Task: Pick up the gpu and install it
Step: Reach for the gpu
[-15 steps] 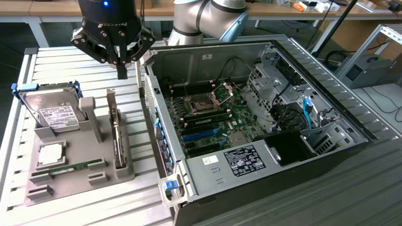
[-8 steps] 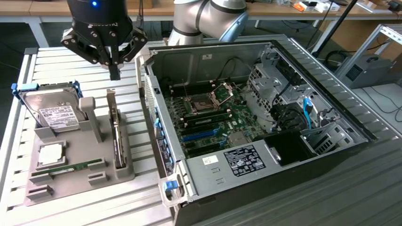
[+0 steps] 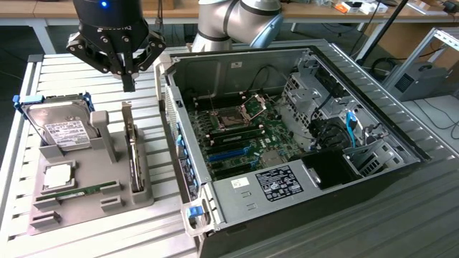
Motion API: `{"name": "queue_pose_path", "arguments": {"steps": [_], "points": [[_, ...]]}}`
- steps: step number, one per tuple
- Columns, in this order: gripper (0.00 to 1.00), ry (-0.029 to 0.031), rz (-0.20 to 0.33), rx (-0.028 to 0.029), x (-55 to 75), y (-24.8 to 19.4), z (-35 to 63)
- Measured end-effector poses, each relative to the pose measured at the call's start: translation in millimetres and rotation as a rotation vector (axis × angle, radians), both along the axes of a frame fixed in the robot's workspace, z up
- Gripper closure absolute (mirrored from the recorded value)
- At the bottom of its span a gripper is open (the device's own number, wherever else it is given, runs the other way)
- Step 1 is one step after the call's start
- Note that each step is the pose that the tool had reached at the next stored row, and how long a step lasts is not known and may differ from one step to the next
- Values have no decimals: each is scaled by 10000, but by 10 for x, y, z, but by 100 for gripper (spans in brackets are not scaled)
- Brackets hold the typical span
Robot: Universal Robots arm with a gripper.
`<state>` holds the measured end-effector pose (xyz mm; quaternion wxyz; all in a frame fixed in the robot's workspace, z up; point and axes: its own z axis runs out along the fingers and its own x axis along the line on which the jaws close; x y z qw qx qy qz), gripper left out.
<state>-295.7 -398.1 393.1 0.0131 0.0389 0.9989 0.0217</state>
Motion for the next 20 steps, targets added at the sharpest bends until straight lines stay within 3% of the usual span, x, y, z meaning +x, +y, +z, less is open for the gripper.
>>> {"name": "queue_pose_path", "arguments": {"steps": [10, 13, 16, 20], "points": [[89, -2, 1, 24, -1, -6, -1], [89, -1, 1, 88, 0, -42, 0], [89, -2, 0, 188, -1, -114, -1], [89, 0, 1, 260, 0, -198, 1]]}}
